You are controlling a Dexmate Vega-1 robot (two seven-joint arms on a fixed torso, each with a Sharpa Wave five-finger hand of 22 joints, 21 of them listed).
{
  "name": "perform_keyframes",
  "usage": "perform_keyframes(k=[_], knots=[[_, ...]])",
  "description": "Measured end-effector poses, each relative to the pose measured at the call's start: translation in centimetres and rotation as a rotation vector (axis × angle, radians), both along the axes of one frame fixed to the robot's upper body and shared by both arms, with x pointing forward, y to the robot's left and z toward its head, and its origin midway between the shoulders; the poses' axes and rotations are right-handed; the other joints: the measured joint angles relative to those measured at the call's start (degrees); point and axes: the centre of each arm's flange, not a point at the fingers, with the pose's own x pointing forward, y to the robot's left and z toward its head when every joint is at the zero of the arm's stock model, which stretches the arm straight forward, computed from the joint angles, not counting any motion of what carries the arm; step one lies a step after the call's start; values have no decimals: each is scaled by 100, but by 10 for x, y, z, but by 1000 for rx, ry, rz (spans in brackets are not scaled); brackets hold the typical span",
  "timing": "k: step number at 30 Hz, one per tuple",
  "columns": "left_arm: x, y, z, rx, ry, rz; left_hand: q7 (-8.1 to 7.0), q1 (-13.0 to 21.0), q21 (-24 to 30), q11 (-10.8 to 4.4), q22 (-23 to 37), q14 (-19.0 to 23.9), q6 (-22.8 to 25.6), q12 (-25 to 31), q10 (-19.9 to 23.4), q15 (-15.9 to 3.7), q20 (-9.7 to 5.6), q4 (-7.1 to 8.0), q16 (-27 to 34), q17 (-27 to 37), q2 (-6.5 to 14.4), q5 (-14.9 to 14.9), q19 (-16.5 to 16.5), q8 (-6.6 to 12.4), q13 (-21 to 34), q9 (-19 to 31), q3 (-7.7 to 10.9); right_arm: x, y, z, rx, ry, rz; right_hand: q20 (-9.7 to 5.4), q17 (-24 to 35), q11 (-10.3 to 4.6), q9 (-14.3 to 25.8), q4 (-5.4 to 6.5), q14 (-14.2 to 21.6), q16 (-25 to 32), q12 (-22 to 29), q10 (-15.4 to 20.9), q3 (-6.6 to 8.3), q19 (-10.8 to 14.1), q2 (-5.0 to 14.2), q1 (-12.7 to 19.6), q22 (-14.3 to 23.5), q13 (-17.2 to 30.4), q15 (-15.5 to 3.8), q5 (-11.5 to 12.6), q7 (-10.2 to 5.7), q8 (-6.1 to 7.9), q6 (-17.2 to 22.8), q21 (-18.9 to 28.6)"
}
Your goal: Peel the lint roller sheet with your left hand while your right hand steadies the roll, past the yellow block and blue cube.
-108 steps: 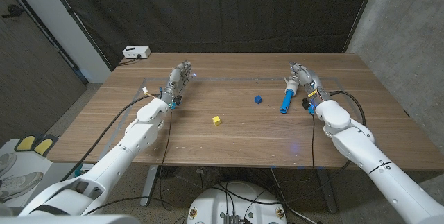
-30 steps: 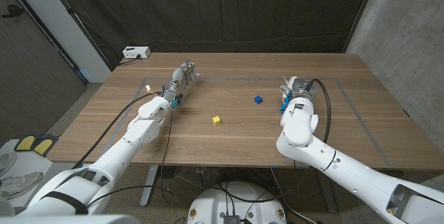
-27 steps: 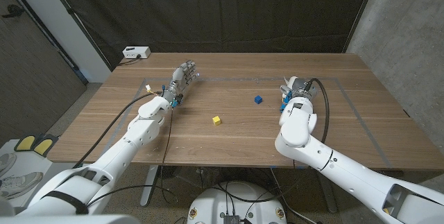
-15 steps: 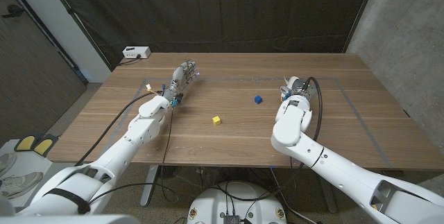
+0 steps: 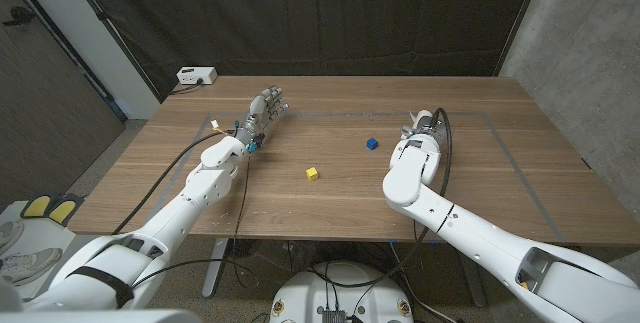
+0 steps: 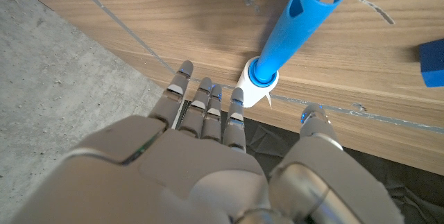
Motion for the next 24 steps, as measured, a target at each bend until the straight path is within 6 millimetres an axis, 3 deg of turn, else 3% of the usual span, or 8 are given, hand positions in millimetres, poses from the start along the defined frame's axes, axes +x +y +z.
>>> perform_keyframes(k=[7,24], knots=[[2,-1,2,-1,0,1,0,0,0,0,0,0,0,0,0,0,30,0,0,0,0,0,30,2,0,0,0,6,2,0,-10,33,-7,36,2,-18,0,8,87,44,45,162,-40,37,-39,39,0,0,-44,45,-16,103,378,23],[6,-6,9,10,-11,-14,0,0,0,23,0,0,0,0,23,0,30,1,0,0,0,0,30,2,0,0,1,23,2,2,-6,125,-53,5,1,-57,-1,-40,16,17,-28,35,-53,68,8,281,0,27,-39,133,-51,13,217,23]])
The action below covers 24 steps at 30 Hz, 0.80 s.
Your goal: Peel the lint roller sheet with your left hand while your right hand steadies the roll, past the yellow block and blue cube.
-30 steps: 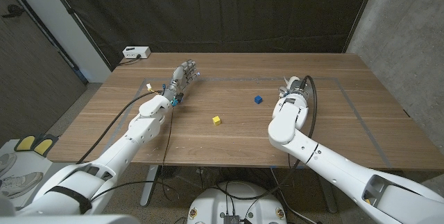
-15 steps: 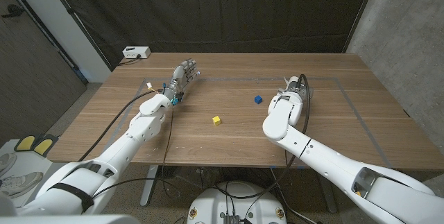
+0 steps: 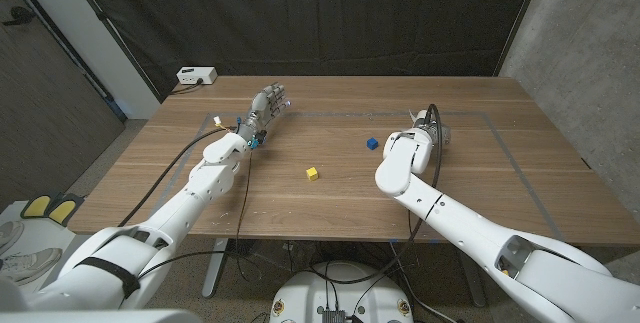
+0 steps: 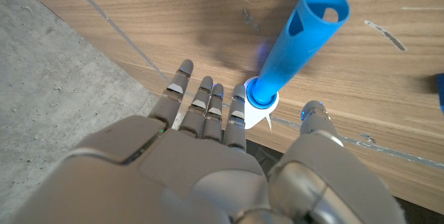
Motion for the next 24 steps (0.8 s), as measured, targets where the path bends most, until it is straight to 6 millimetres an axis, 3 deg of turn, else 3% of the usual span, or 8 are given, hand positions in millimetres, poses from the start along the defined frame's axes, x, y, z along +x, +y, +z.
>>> perform_keyframes(k=[4,11,18,24], knots=[[0,-1,1,0,-1,-2,0,0,0,9,0,0,0,0,9,0,0,0,0,0,0,0,0,0,0,0,0,0,2,1,-16,13,-2,0,0,-21,0,-18,-17,0,-22,-38,19,0,32,63,0,0,18,18,-33,-39,-32,0],[-1,-2,2,1,-12,-11,0,0,0,9,29,32,0,0,8,32,0,0,0,0,0,0,0,0,0,0,0,2,1,-1,-10,42,-16,0,-11,-72,0,-144,5,0,-22,-45,144,0,119,504,0,-1,-4,110,-61,-61,-61,0],[-3,-2,2,-3,-18,-16,-1,0,0,8,28,32,1,0,8,31,0,0,0,0,0,0,0,0,0,0,0,4,3,-2,-29,62,-30,-73,-16,-169,-1,-228,55,-45,-42,-35,233,115,53,1118,-1,-1,-54,227,-123,-82,-123,0],[-4,-1,1,-8,-20,-18,-31,0,0,8,28,32,30,0,8,31,0,0,0,0,0,0,0,0,0,0,0,7,4,-3,-64,55,-41,-153,-15,-290,-1,-205,240,5,-40,86,270,295,-31,1674,-7,-2,-55,321,-257,-82,-93,43]])
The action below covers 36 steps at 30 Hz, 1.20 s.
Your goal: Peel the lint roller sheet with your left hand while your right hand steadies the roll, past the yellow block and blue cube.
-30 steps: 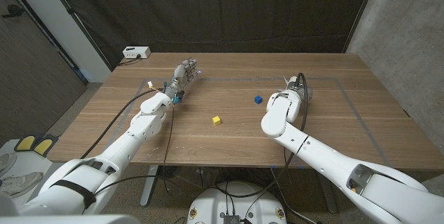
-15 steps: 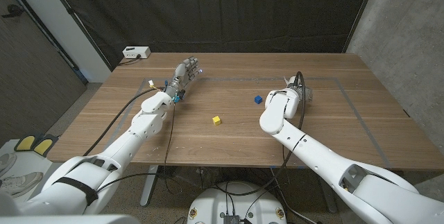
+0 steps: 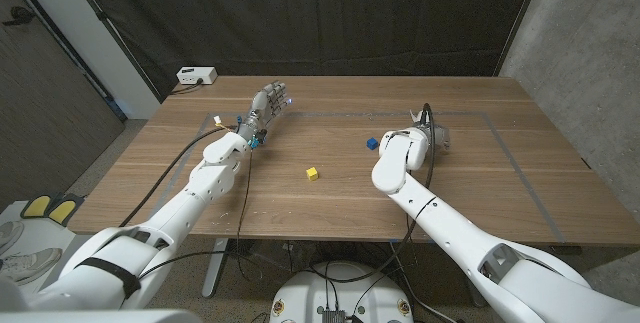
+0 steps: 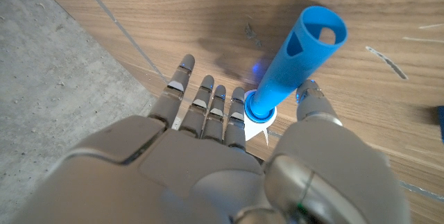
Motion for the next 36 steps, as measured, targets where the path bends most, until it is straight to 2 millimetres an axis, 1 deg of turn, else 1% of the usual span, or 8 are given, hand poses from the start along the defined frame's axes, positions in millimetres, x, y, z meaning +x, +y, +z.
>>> perform_keyframes(k=[4,7,15,17,22,28,32,36], knots=[[-1,1,-1,-2,-2,-1,0,0,0,0,0,0,0,0,0,0,0,0,0,0,0,0,0,0,0,0,0,5,1,-4,-25,3,-17,-148,43,-105,5,40,150,90,0,105,90,146,75,519,8,0,-6,69,-86,2,49,5],[-1,1,-1,-3,-3,-2,31,0,-40,0,0,0,31,0,0,0,0,0,0,0,0,0,0,0,0,0,0,8,1,-5,-45,5,-28,-306,101,-209,1,28,195,151,0,183,210,256,450,1227,8,28,-9,124,-278,-21,53,57],[-1,0,-1,-3,-5,-5,31,0,-40,0,-1,0,31,0,0,0,28,17,0,0,0,0,28,0,0,0,-17,15,2,-7,-83,9,-52,-524,223,-355,1,-32,258,273,1,286,395,398,857,2423,8,46,-10,-42,-359,-21,136,80],[-1,0,0,-3,-6,-5,31,0,-40,0,0,0,31,0,0,0,28,17,0,0,0,0,28,0,0,0,-17,17,2,-7,-85,13,-56,-533,260,-366,1,71,303,340,1,287,293,452,828,2425,8,55,-11,-155,-357,-36,134,118],[0,0,1,-2,-5,-5,31,0,-40,0,-1,0,31,0,0,0,28,17,0,0,0,0,28,0,0,0,-17,20,2,-8,-76,25,-48,-209,307,-99,23,471,308,382,-22,223,-284,500,505,1753,8,55,-16,-361,-178,-107,-46,134],[2,-1,3,3,-4,-5,-1,0,-40,0,-1,0,62,0,0,0,28,17,0,0,0,0,28,0,0,0,-17,26,-2,-7,-36,37,-21,-151,302,-6,14,666,524,452,32,416,-510,543,426,1355,7,77,-15,-319,-99,-105,13,98],[2,-2,4,4,-4,-6,-1,0,-40,0,-1,12,62,0,0,12,28,17,0,0,0,0,28,0,0,0,-17,28,-4,-7,-24,39,-9,-492,653,-76,4,454,1428,1016,382,1097,-557,1153,594,1527,107,203,-27,-165,-97,33,542,405],[3,-3,3,9,4,-7,-1,0,-61,0,-1,23,62,0,0,23,28,17,0,0,0,0,28,0,0,0,-17,33,-4,-8,-30,24,11,-794,2049,-265,78,211,2620,2422,1429,2410,-593,1595,857,2370,633,767,-108,-215,1,134,1521,1199]])
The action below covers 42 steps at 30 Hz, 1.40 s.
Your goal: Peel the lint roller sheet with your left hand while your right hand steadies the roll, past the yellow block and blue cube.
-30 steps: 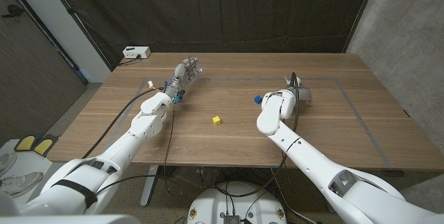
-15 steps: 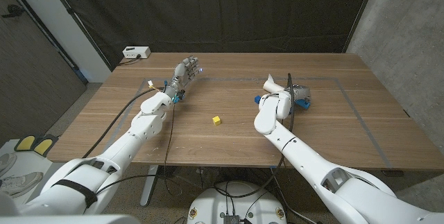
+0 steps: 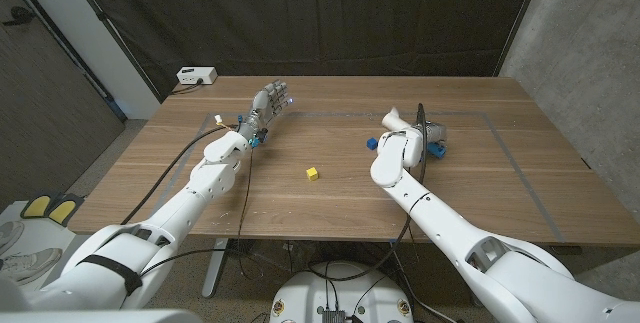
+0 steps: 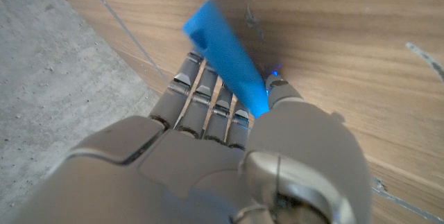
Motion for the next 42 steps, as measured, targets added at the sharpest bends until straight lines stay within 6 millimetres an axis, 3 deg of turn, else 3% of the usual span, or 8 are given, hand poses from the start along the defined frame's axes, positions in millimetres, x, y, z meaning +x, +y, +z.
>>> perform_keyframes(k=[3,6,10,16,25,29,35,42], knots=[[0,0,0,2,5,1,0,0,0,32,0,-1,0,0,32,-1,0,0,0,0,0,0,0,0,0,0,0,2,1,-2,-22,-23,16,-123,374,-95,90,15,352,855,694,367,15,202,-192,392,545,582,116,-135,290,1,290,771],[0,-1,1,3,5,0,-32,0,0,32,0,-1,32,0,32,-1,0,0,0,0,0,0,0,0,0,0,0,2,1,-4,-34,-56,30,-294,2040,-133,238,56,657,1412,1158,446,58,372,-382,623,913,1124,31,-244,376,19,540,1457],[0,-1,2,4,4,0,-32,0,0,32,0,-1,31,0,32,-1,0,0,0,-7,0,0,0,0,0,0,0,2,1,-5,-52,-102,50,-396,2086,-101,413,-29,711,1599,1304,391,144,473,-516,758,1138,1372,76,-286,456,82,703,1999],[0,-2,2,6,8,-2,-32,0,0,32,0,-2,31,0,32,-2,0,0,0,-14,0,0,0,0,0,0,0,-2,-2,-11,-78,-190,96,-388,2122,14,532,7,720,2007,1348,509,140,585,-516,758,1275,1365,85,-284,506,102,811,2399],[0,-5,1,11,11,-7,-32,0,-21,32,-1,11,31,0,32,11,29,0,0,-13,0,0,29,0,0,0,0,-9,-6,-20,-83,-328,168,-465,3494,189,532,283,933,1965,1436,1122,197,711,-447,689,1312,1143,33,-326,661,22,1052,2855],[-1,-6,2,13,10,-10,-31,0,-21,32,-1,19,31,0,32,19,29,0,0,-13,0,0,29,0,0,0,0,-13,-8,-22,-62,-406,201,-486,3530,192,532,338,1130,1967,1481,1166,205,731,-424,665,1313,1230,-119,-305,611,-39,1172,2928],[-2,-9,1,19,11,-18,-31,0,-21,32,-1,19,31,0,32,19,29,0,0,-13,0,0,29,0,0,0,0,-22,-14,-24,4,-531,257,-483,3621,226,572,361,1560,1968,1552,1128,228,679,-289,771,1313,1361,-675,-283,531,-60,1269,2999],[-4,-11,1,23,10,-20,-31,0,-21,31,-1,19,31,0,32,19,29,0,0,-13,0,0,29,0,0,0,0,-32,-22,-23,83,-660,305,-465,3691,247,612,386,1547,1968,1637,1089,253,643,-286,774,1303,1512,-699,-261,542,-92,1281,3108]])
